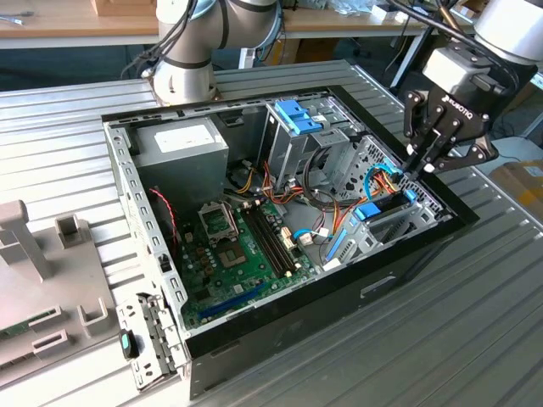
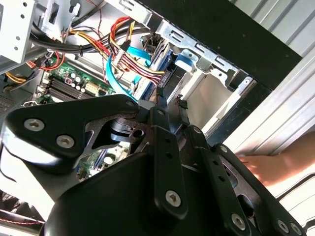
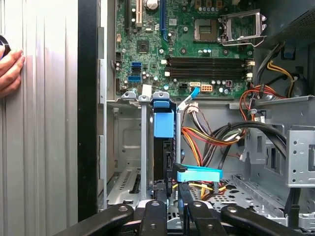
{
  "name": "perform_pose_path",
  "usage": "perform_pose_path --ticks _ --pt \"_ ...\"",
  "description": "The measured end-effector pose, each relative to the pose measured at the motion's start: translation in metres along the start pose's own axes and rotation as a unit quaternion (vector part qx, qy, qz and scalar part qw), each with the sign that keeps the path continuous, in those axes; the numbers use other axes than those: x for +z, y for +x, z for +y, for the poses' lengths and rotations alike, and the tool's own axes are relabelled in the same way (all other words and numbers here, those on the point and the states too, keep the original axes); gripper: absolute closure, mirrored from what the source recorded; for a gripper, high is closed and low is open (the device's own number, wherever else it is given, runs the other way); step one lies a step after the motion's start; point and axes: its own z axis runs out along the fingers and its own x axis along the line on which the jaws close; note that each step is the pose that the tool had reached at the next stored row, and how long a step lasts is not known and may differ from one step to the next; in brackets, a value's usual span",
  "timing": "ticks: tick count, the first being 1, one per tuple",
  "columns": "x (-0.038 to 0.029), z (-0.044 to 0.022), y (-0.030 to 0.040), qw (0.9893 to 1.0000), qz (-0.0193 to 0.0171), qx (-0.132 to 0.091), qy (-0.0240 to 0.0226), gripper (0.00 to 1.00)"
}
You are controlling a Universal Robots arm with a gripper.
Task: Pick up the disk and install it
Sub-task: 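Insert the second disk wire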
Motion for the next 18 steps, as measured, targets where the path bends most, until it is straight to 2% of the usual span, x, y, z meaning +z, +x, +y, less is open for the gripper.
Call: perform_pose_path --ticks 4,9,10,11,12,14,16,18 --pt "0.0038 -0.0003 -0.0028 1.0000 -0.0007 0.000 0.0000 0.76" --pt "0.0047 -0.0003 -0.0192 1.0000 -0.0015 0.000 0.0000 0.76" --pt "0.0049 -0.0031 -0.0195 1.0000 -0.0014 0.002 0.0000 0.76" --pt "0.0051 -0.0124 -0.0197 1.0000 -0.0014 0.004 0.0000 0.76" --pt "0.0053 -0.0179 -0.0199 1.0000 -0.0014 0.004 0.0000 0.76" --pt "0.0051 -0.0201 -0.0216 1.0000 -0.0009 0.004 0.0000 0.76" --pt "-0.0020 -0.0201 -0.0217 1.0000 -0.0009 0.004 0.0000 0.76" --pt "-0.0055 -0.0202 -0.0217 1.0000 -0.0009 0.004 0.0001 0.76"
